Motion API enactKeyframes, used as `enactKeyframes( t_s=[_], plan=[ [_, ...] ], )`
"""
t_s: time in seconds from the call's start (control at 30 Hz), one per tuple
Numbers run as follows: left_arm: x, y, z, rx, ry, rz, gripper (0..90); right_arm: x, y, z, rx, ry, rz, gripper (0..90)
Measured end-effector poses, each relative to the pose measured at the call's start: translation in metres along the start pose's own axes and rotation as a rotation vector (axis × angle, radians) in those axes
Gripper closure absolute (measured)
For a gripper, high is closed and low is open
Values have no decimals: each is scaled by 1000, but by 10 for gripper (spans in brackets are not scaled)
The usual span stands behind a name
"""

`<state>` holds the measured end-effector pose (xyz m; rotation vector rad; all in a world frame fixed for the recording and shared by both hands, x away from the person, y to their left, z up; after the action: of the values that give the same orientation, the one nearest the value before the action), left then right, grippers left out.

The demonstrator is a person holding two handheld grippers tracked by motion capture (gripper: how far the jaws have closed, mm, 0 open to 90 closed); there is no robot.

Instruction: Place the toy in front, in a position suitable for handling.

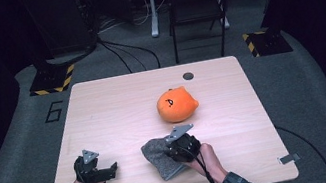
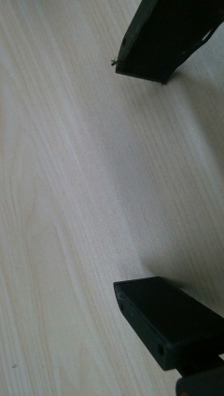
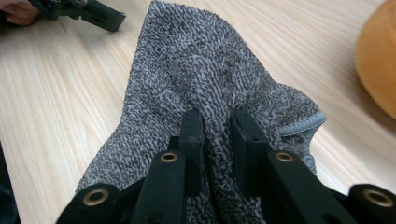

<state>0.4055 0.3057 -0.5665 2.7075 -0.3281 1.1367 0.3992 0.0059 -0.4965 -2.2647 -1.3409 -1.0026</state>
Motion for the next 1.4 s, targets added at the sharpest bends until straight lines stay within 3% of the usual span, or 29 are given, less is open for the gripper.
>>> enactKeyframes(
  t_s=[0.3,0.77,1.1,1.4],
  plan=[
    [0,0,0,0,0,0,0,-14,16,-24,-36,3,16,755],
    [0,0,0,0,0,0,0,-45,48,-57,-115,-5,96,754],
    [0,0,0,0,-1,1,0,-71,81,-87,-209,5,178,750],
    [0,0,0,0,0,0,0,-90,107,-102,-274,2,238,748]
  ],
)
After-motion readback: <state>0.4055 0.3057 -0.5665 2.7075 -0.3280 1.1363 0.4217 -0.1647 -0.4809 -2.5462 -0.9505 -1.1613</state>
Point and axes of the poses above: each handheld gripper's, and its own axes: z roughly forward along the jaws, x roughly out of its top, y roughly to its right, the point moved 5 cm from there along z, roughly forward along the jaws, and after that the axes turned 7 degrees about -z, right-handed, at the moved point
